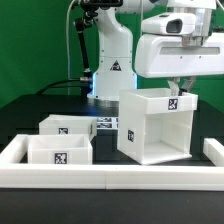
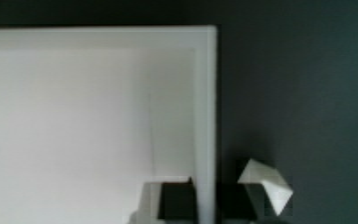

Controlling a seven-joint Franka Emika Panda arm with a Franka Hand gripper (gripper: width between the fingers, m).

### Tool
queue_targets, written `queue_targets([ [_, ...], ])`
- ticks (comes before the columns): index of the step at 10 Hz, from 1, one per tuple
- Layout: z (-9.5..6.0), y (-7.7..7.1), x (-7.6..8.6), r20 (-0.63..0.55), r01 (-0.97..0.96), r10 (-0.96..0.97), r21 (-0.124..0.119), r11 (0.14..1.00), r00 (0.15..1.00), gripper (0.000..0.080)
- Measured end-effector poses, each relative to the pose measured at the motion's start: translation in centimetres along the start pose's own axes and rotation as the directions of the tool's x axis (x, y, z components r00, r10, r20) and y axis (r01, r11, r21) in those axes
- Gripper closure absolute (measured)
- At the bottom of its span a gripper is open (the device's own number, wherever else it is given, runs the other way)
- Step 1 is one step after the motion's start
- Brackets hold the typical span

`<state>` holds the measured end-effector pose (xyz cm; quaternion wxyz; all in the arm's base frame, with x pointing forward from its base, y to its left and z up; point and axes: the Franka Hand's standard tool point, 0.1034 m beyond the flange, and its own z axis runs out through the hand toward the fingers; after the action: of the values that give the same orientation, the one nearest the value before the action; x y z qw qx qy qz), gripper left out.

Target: Assemble drawer

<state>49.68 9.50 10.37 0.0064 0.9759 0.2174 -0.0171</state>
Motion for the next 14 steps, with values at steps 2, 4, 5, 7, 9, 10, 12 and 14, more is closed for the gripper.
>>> queue_targets([
  [2, -0.1, 1.1, 1.4, -0.016, 0.001, -0.001, -0.003, 1.000, 1.000, 0.0761],
  [4, -0.1, 2.8, 2.1, -0.050, 0.079, -0.080, -0.015, 0.997, 0.996, 0.0761],
  [5, -0.1, 2.6, 2.2, -0.049, 0.073, -0.074, -0.014, 0.997, 0.996, 0.0761],
  [7, -0.1, 2.5, 2.2, -0.051, 0.074, -0.075, -0.015, 0.997, 0.996, 0.0761],
  [9, -0.1, 2.2, 2.1, -0.069, -0.070, 0.069, -0.002, 0.998, 0.995, 0.0761],
  [10, -0.2, 2.4, 3.3, -0.070, -0.142, 0.143, 0.020, 0.990, 0.987, 0.0761],
  [12, -0.3, 2.4, 5.2, -0.077, -0.190, 0.192, 0.033, 0.981, 0.978, 0.0761],
  [14, -0.4, 3.0, 6.2, -0.079, -0.199, 0.202, 0.041, 0.979, 0.976, 0.0761],
])
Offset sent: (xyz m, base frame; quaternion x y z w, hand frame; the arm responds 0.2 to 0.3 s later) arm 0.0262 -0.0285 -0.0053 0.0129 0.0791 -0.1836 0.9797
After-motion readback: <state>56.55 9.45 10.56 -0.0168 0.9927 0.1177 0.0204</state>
